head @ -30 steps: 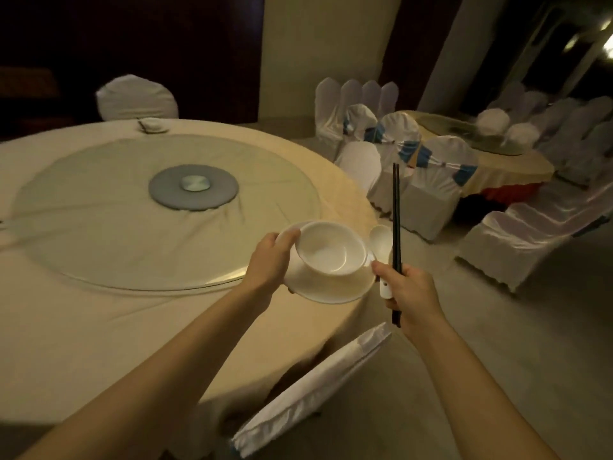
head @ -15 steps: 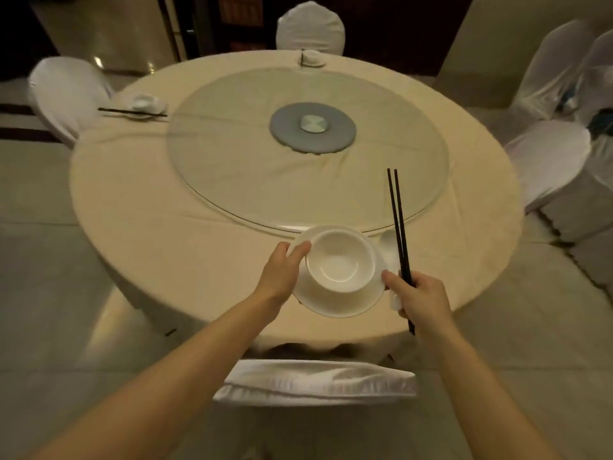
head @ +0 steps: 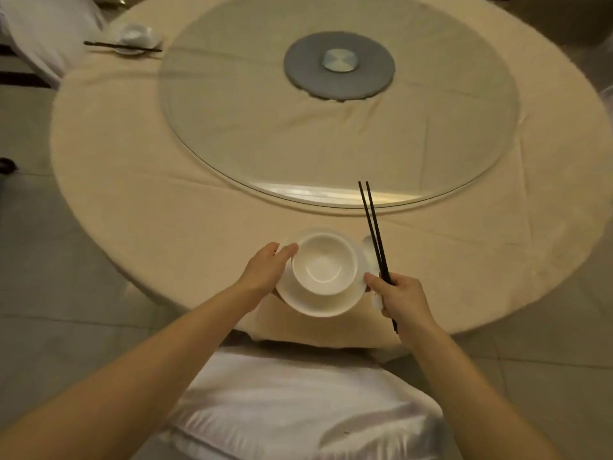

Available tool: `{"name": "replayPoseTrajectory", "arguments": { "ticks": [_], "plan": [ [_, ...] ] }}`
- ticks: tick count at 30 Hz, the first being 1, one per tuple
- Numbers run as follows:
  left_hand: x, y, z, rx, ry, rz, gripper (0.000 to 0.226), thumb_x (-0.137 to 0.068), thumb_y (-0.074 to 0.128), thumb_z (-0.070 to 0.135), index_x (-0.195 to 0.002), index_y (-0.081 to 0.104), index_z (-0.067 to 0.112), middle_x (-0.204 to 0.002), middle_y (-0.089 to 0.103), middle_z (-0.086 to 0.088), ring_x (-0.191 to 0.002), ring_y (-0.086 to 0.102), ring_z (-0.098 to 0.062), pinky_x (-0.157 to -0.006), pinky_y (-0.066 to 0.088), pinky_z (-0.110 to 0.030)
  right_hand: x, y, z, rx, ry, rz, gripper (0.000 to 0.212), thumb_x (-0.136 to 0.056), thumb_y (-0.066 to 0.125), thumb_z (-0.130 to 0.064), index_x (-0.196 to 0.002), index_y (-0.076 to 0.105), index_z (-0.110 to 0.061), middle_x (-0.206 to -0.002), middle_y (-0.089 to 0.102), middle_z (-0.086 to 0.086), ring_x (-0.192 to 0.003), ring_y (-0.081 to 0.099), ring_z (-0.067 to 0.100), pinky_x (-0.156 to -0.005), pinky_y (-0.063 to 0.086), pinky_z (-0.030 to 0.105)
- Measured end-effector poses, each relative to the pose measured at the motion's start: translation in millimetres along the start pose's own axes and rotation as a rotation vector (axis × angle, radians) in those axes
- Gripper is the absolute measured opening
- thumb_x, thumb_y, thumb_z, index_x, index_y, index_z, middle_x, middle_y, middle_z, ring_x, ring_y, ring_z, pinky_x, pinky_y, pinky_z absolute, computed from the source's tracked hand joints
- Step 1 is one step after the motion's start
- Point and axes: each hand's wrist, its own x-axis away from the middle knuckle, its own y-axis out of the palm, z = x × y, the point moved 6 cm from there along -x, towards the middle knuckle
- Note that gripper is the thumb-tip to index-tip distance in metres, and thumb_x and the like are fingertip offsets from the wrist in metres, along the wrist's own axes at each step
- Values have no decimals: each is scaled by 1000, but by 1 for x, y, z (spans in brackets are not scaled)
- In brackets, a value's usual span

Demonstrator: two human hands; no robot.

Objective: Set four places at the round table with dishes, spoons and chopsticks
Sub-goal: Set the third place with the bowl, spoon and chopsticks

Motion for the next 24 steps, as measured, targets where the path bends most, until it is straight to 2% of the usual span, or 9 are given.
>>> {"name": "replayPoseTrajectory", "arguments": {
  "ticks": [4, 6, 7, 13, 17, 19, 20, 22, 24],
  "plan": [
    [-29, 2, -12, -57, -7, 8, 50, -96, 50, 54, -127, 58, 16, -120, 61, -5, -101, 64, -27, -71, 60, -41, -24, 13, 15, 26, 9, 12, 20, -89, 75, -27, -81, 76, -9, -67, 70, 0, -60, 59, 14, -59, 45, 29],
    [-41, 0, -15, -101, 10, 25, 44, -96, 49, 54, -117, 63, 17, -115, 63, -4, -102, 63, -26, -87, 56, -47, -33, 18, 20, 43, 15, 27, 20, -88, 75, -29, -80, 77, -10, -76, 75, 3, -71, 66, 17, -68, 50, 33],
    [-45, 0, -16, -113, 18, 28, 41, -97, 49, 52, -114, 64, 17, -112, 64, -3, -101, 62, -25, -90, 53, -45, -37, 21, 22, 54, 18, 36, 21, -88, 75, -29, -80, 77, -10, -78, 75, 4, -73, 67, 18, -70, 51, 34],
    [-58, -7, -10, -266, 120, 34, 37, -99, 49, 47, -104, 68, 16, -98, 67, 1, -89, 63, -18, -69, 46, -29, -49, 33, 25, 81, 23, 73, 21, -88, 75, -30, -79, 76, -11, -80, 75, 8, -75, 69, 20, -72, 55, 37],
    [-61, -13, -9, -384, 160, 48, 39, -97, 49, 50, -90, 68, 17, -85, 66, 1, -80, 63, -18, -69, 48, -33, -50, 33, 24, 161, 1, 95, 34, -87, 73, -36, -79, 73, -3, -82, 73, 17, -72, 66, 23, -67, 49, 35],
    [-63, -14, -10, -405, 163, 73, 37, -96, 51, 50, -83, 63, 18, -83, 63, 0, -80, 61, -21, -63, 44, -32, -48, 29, 20, 191, -25, 128, 36, -88, 72, -39, -77, 74, -5, -79, 73, 15, -72, 67, 23, -66, 48, 34],
    [-63, -14, -10, -402, 156, 82, 35, -96, 52, 50, -90, 63, 17, -89, 63, -1, -84, 60, -22, -66, 42, -31, -46, 24, 16, 203, -40, 162, 33, -89, 71, -40, -75, 75, -10, -76, 74, 9, -73, 67, 19, -67, 48, 34],
    [-63, -18, -12, -382, 129, 90, 49, -94, 54, 52, -123, 60, 13, -109, 61, -5, -98, 59, -23, -81, 45, -34, -42, 12, 8, 202, -85, 223, 32, -92, 67, -41, -72, 77, -19, -77, 76, -5, -81, 67, 10, -72, 48, 32],
    [-61, -24, -15, -355, 98, 103, 62, -93, 55, 53, -138, 52, 11, -123, 56, -8, -104, 59, -24, -91, 48, -37, -37, 3, -1, 162, -108, 209, 34, -97, 62, -40, -73, 75, -21, -87, 77, -3, -89, 65, 10, -77, 46, 32]
  ]
}}
